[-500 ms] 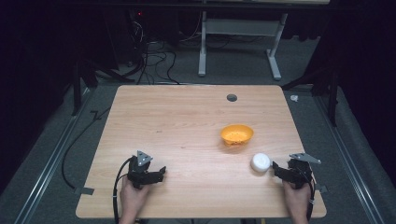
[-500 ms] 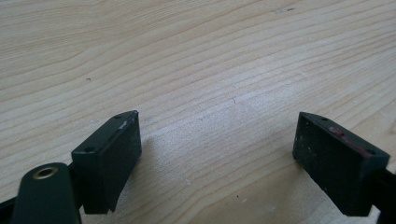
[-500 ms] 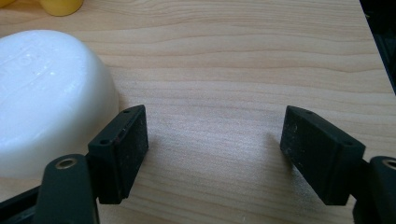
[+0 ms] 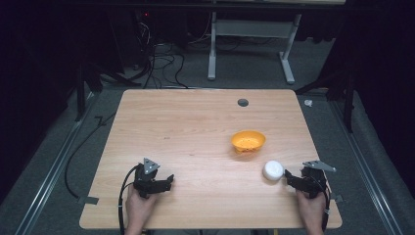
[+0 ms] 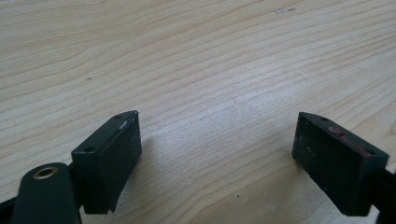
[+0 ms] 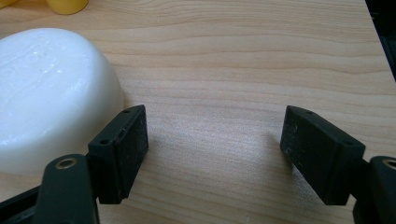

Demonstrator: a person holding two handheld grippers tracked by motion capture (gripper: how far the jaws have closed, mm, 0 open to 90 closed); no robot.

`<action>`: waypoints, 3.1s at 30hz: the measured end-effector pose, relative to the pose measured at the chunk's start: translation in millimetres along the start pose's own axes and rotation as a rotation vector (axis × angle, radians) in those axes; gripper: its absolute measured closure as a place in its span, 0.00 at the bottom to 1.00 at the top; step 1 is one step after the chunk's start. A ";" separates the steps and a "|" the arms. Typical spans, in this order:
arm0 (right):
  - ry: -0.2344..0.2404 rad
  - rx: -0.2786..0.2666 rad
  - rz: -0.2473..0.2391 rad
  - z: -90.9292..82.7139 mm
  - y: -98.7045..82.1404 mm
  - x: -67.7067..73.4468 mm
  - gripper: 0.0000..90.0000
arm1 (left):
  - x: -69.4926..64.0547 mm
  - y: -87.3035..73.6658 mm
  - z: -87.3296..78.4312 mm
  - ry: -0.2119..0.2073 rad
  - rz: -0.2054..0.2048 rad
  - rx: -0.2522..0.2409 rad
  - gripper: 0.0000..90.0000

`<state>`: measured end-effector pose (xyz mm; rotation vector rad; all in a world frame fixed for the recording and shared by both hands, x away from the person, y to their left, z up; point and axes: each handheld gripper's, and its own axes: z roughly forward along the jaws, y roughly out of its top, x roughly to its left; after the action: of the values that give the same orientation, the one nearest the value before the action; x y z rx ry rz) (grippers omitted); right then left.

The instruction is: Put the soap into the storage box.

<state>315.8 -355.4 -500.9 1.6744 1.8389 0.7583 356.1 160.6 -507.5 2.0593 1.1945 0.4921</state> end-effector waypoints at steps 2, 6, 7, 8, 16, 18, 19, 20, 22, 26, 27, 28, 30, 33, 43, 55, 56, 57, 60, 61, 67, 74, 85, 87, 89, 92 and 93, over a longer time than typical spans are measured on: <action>0.005 -0.003 -0.004 0.4 0.2 -0.5 0.27 | 0.0 0.0 0.0 0.000 -0.001 0.000 0.18; 0.004 0.001 -0.004 0.1 0.2 -0.3 0.27 | 0.0 0.0 0.0 0.001 0.000 0.000 0.18; 0.004 0.001 -0.004 0.1 0.2 -0.3 0.27 | 0.0 0.0 0.0 0.001 0.000 0.000 0.18; 0.003 0.002 -0.001 0.0 0.2 0.0 0.27 | -0.2 0.0 0.0 0.000 -0.002 0.000 0.18; 0.019 -0.001 -0.017 -0.2 0.0 -0.5 0.26 | -0.1 0.0 0.0 0.000 -0.002 0.000 0.18; 0.023 -0.002 -0.017 -0.3 -0.1 -0.5 0.26 | -0.1 0.0 0.0 0.000 -0.002 0.000 0.18; 0.024 0.001 -0.010 -0.7 -0.1 -0.4 0.26 | -0.1 0.0 0.0 0.000 -0.002 0.000 0.18; 0.027 0.003 -0.008 -1.2 0.6 -0.8 0.27 | -0.1 0.0 0.0 0.000 -0.002 0.000 0.18; 0.028 0.003 -0.007 -1.9 0.9 -0.7 0.27 | -0.1 0.0 0.0 0.000 -0.002 0.000 0.18; 0.034 -0.018 -0.010 -6.8 2.0 -0.5 0.26 | -0.1 0.0 0.0 0.000 -0.002 0.000 0.18; 0.034 -0.023 -0.014 -8.3 2.3 -0.7 0.26 | -0.1 0.0 0.0 0.000 -0.002 0.000 0.18; 0.037 -0.028 -0.009 -10.0 2.3 -0.4 0.26 | -0.1 0.0 0.0 0.000 -0.002 0.000 0.18; 0.040 -0.036 -0.009 -13.2 2.2 -0.8 0.26 | -0.1 0.0 0.0 0.000 -0.002 0.000 0.18; 0.039 -0.044 -0.008 -18.8 0.3 -1.4 0.26 | -0.1 0.0 0.0 0.000 -0.002 0.000 0.18; 0.045 -0.063 -0.011 -32.9 -6.0 -0.2 0.26 | -0.1 0.0 0.0 0.000 -0.002 0.000 0.18; 0.082 -0.083 -0.022 -44.1 -15.9 10.1 0.25 | -0.2 -0.1 -0.1 0.000 -0.002 0.000 0.18; 0.085 -0.082 -0.026 -44.7 -17.0 11.4 0.25 | -0.2 -0.1 -0.1 0.000 -0.002 -0.001 0.18; 0.085 -0.084 -0.030 -45.1 -18.1 12.5 0.25 | -0.2 -0.1 -0.1 0.000 -0.002 -0.001 0.18; 0.088 -0.083 -0.035 -45.5 -20.7 16.2 0.25 | -0.2 -0.1 -0.1 0.000 -0.002 0.000 0.18; 0.089 -0.081 -0.035 -45.9 -21.2 18.0 0.25 | -0.2 -0.1 -0.1 0.000 -0.002 -0.001 0.18; 0.109 -0.084 -0.054 -45.7 -21.5 27.5 0.24 | -0.2 -0.1 -0.1 0.000 -0.002 0.000 0.18; 0.130 -0.076 -0.061 -41.8 -20.0 34.6 0.22 | -0.2 -0.1 -0.1 0.000 -0.002 0.000 0.18; 0.156 -0.059 -0.094 -32.2 -12.9 46.4 0.20 | -0.2 -0.1 -0.1 0.000 -0.002 -0.001 0.18; 0.159 -0.051 -0.101 -29.3 -10.2 48.0 0.19 | -0.3 -0.2 -0.1 -0.001 -0.002 -0.001 0.18; 0.160 -0.049 -0.105 -28.5 -9.5 48.4 0.19 | -0.3 -0.2 -0.2 -0.001 -0.002 -0.001 0.18; 0.163 -0.045 -0.109 -25.8 -6.1 51.3 0.19 | -0.3 -0.2 -0.2 -0.001 -0.002 -0.001 0.18; 0.163 -0.046 -0.112 -25.1 -5.1 52.1 0.19 | -0.2 -0.2 -0.1 -0.001 -0.002 -0.001 0.18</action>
<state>289.8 -305.1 -487.8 1.5056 1.9915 0.9046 355.7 160.5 -507.5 2.0576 1.1952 0.4909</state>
